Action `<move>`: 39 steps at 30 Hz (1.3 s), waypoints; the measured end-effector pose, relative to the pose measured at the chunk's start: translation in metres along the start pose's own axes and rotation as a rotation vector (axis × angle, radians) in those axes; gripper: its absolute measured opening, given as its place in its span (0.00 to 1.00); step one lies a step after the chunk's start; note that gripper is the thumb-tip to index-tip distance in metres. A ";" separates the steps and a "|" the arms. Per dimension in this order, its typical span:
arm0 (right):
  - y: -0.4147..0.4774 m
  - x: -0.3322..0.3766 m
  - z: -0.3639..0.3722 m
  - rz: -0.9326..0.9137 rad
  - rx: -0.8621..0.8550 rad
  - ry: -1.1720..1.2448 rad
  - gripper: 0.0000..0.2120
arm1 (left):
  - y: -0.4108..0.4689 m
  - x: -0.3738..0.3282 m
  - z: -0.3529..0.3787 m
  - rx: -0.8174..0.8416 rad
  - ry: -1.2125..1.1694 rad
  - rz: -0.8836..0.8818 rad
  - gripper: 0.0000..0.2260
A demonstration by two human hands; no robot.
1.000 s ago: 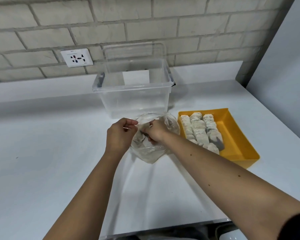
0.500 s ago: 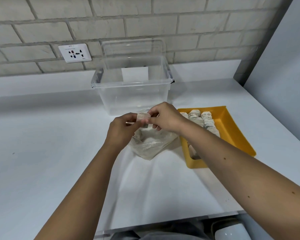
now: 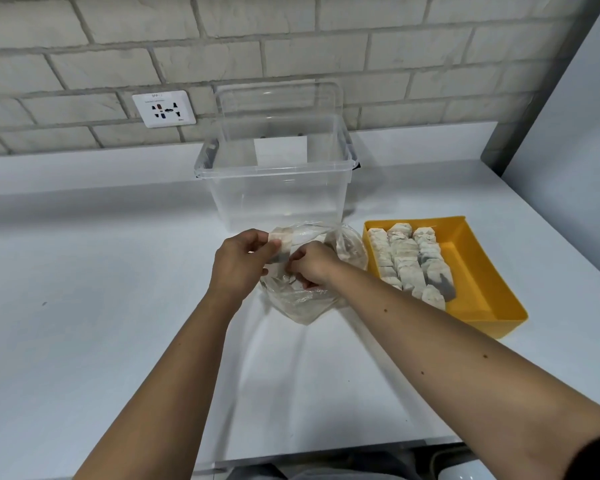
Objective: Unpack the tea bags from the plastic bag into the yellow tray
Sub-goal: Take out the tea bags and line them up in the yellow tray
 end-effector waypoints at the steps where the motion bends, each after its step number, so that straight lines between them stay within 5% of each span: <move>1: 0.000 0.000 0.000 0.008 0.008 -0.022 0.06 | 0.000 0.001 0.000 -0.001 -0.001 0.000 0.03; 10: -0.034 0.004 -0.037 -0.213 -0.060 -0.307 0.08 | 0.004 0.008 0.000 -0.026 0.029 -0.038 0.05; 24: -0.069 0.024 -0.079 -0.119 0.118 0.763 0.03 | -0.015 -0.013 0.025 0.162 -0.189 -0.210 0.07; 30: -0.066 0.008 -0.065 -0.194 -0.072 0.473 0.12 | -0.028 -0.028 0.035 0.304 -0.543 -0.274 0.14; 39: -0.073 0.004 -0.069 -0.579 -0.304 -0.053 0.07 | -0.031 -0.040 0.039 0.324 -0.529 -0.220 0.12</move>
Point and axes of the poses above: each hand's wrist, its own y-axis towards the middle knuckle, its own z-axis out of the palm, x = y × z, the point moved 1 cm from there along y, towards the middle knuckle, and after that the axes turned 11 degrees about y, right-handed, at the moved point
